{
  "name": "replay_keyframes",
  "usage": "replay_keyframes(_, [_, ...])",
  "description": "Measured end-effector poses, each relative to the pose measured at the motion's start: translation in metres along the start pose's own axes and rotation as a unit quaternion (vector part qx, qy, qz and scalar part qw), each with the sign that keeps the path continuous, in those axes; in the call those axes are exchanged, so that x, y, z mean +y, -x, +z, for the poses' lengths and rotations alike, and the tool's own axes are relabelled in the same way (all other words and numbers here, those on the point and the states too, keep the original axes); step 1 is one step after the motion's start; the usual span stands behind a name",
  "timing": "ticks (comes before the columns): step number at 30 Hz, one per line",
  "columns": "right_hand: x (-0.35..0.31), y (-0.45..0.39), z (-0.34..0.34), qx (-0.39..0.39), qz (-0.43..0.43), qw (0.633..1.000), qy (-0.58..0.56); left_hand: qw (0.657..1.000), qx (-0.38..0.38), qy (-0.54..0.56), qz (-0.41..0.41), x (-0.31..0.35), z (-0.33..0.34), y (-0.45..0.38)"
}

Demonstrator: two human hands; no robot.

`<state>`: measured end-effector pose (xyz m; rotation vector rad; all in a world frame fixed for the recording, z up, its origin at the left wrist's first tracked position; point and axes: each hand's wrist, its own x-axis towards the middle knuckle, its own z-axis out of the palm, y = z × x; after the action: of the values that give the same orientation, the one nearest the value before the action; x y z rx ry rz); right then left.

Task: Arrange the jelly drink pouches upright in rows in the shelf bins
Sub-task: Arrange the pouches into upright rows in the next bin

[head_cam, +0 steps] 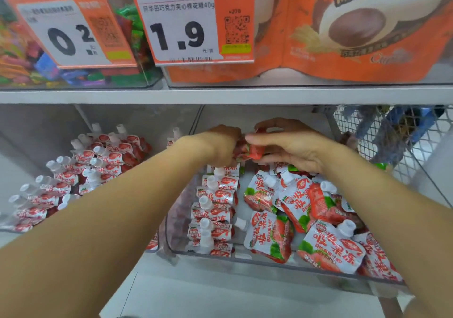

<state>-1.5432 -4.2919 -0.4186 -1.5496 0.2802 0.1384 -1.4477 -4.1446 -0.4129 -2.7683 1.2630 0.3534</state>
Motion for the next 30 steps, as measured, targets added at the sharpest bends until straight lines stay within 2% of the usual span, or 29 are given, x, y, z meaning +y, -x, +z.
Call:
replay_keyframes(2, [0.002, -0.001, 0.008, 0.027, -0.006, 0.999, -0.023, 1.0, 0.008, -0.002, -0.009, -0.002, 0.001, 0.002])
replay_keyframes(7, [0.013, -0.008, 0.006, 0.124, 0.009, 0.992, 0.03, 0.999, 0.017, 0.012, -0.029, -0.001, -0.002, 0.008])
replay_keyframes(11, [0.003, -0.004, -0.006, 0.099, 0.05, 0.989, 0.096, 0.999, 0.004, 0.004, -0.042, 0.001, -0.008, 0.013])
replay_keyframes(13, [0.002, -0.005, -0.001, 0.127, -0.007, 0.988, 0.086, 0.999, 0.011, 0.006, -0.035, 0.003, -0.01, 0.017])
replay_keyframes(15, [-0.001, -0.006, 0.009, 0.161, -0.121, 0.973, 0.115, 0.999, 0.026, 0.011, -0.031, 0.001, -0.01, 0.021])
replay_keyframes(17, [-0.004, -0.011, 0.013, 0.159, -0.187, 0.953, 0.179, 0.999, 0.032, 0.015, -0.036, -0.003, -0.01, 0.023])
replay_keyframes(23, [-0.003, -0.036, 0.009, 0.176, -0.224, 0.933, 0.219, 0.998, 0.029, -0.02, -0.043, 0.007, -0.01, 0.036])
replay_keyframes(26, [-0.003, -0.043, 0.021, 0.138, -0.246, 0.913, 0.296, 0.999, 0.018, 0.001, -0.049, 0.015, -0.015, 0.058])
replay_keyframes(28, [-0.002, -0.051, 0.027, 0.101, -0.229, 0.891, 0.379, 0.998, 0.049, 0.005, -0.029, 0.015, -0.012, 0.076])
replay_keyframes(30, [-0.001, -0.058, 0.029, 0.057, -0.203, 0.875, 0.436, 0.991, 0.137, 0.011, 0.011, 0.01, 0.0, 0.094])
